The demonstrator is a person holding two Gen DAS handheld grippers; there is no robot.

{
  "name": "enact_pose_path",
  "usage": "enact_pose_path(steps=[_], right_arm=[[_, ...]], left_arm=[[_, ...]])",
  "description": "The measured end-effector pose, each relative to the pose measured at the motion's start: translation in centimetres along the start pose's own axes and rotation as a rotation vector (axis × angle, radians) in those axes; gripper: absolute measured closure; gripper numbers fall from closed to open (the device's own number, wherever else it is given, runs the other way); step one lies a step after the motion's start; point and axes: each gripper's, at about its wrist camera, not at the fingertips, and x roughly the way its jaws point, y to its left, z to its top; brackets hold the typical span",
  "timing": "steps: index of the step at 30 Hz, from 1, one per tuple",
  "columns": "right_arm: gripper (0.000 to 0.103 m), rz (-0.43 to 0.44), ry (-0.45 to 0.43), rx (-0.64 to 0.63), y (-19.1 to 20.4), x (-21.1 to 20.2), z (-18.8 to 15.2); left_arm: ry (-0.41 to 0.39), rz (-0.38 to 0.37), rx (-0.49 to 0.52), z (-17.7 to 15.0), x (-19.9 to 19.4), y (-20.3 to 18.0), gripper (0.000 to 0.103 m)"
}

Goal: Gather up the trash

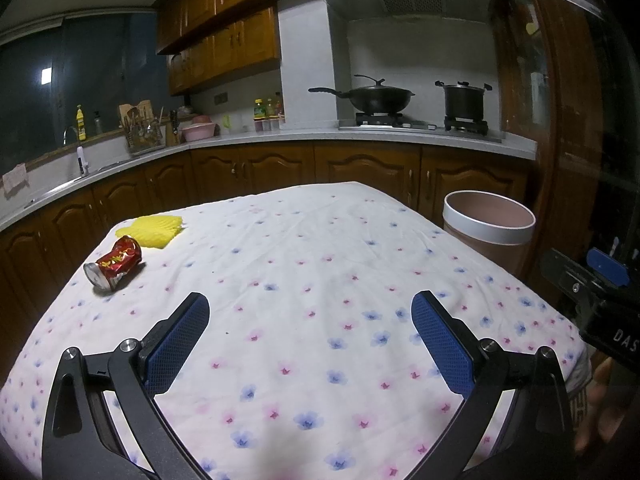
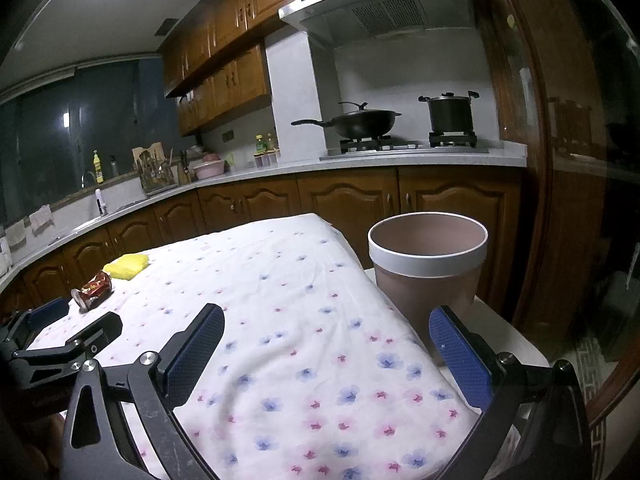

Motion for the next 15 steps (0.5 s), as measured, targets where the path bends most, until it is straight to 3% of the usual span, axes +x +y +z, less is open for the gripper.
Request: enact_pose_path(steps=[15], right_arm=[[0.000, -0.003, 0.011, 0.003, 0.05, -0.21, -0.34]], left_arm=[[0.015, -0.028, 0.008, 0.37, 0.66, 0.35, 0.000]])
